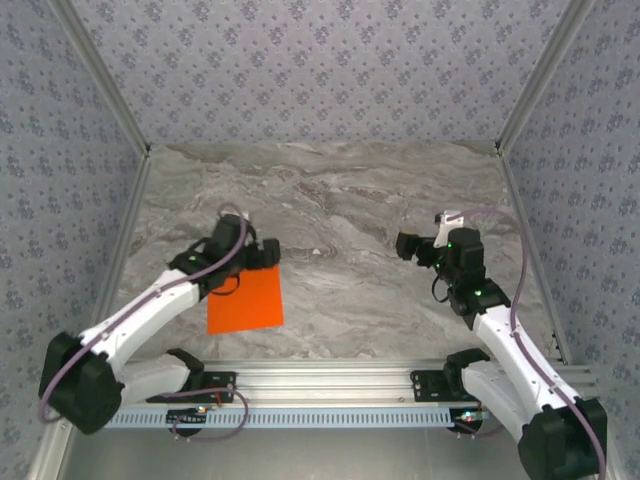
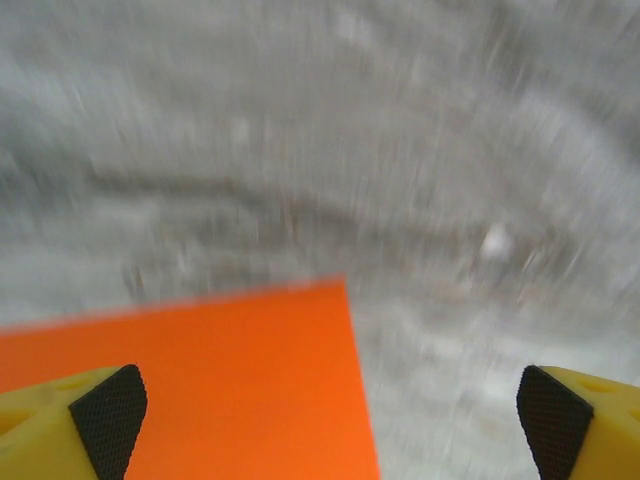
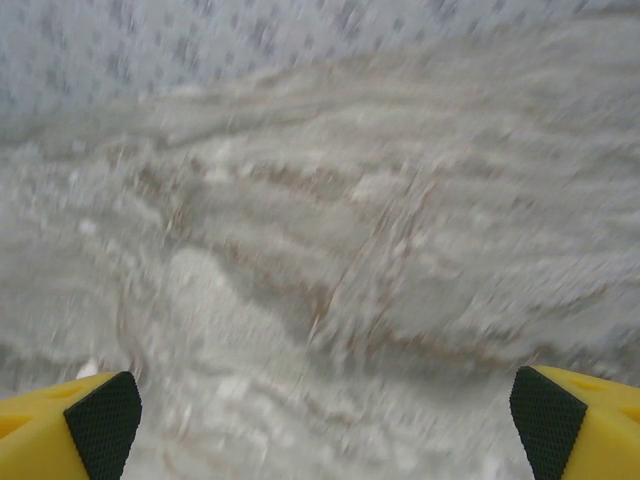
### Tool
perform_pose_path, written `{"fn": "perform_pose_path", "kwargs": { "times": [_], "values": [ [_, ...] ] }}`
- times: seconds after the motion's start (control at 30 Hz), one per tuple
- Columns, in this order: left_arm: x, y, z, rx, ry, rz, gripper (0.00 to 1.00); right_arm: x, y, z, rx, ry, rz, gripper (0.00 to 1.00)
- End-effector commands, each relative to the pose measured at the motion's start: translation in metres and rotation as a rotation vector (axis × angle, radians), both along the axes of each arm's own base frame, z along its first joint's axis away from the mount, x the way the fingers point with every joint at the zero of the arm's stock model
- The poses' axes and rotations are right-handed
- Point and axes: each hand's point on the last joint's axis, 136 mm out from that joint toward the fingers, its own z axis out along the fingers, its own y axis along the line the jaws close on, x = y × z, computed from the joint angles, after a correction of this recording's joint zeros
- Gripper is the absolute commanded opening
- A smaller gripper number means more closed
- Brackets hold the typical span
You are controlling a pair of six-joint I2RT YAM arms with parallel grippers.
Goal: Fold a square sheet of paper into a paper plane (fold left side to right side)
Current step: Move the square sheet of paper to the center of the table.
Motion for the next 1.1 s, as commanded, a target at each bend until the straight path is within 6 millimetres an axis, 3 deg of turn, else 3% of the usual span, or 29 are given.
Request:
{"fn": "perform_pose_path", "kwargs": {
  "times": [0.0, 0.07, 0.47, 0.87, 0.93, 1.07],
  "values": [
    [-0.042, 0.029, -0.052, 0.204, 0.223, 0.1, 0.98, -0.013, 0.001, -0.009, -0.029, 0.082, -0.028, 1.0],
    [-0.045, 0.031, -0.066, 0.225, 0.258, 0.116, 0.98, -0.015, 0.005, -0.012, -0.039, 0.086, -0.019, 1.0],
    [-0.042, 0.044, -0.101, 0.191, 0.352, 0.142, 0.98, -0.018, 0.009, -0.008, -0.067, 0.087, -0.021, 1.0],
    [-0.043, 0.023, -0.134, 0.186, 0.465, 0.072, 0.94, -0.021, 0.011, -0.006, -0.082, 0.093, -0.014, 1.0],
    [-0.041, 0.015, -0.137, 0.189, 0.473, 0.053, 0.94, -0.021, 0.012, -0.004, -0.081, 0.09, -0.011, 1.0],
    [-0.028, -0.02, -0.136, 0.147, 0.466, -0.013, 0.94, -0.021, 0.014, -0.003, -0.078, 0.088, -0.006, 1.0]
  ]
}}
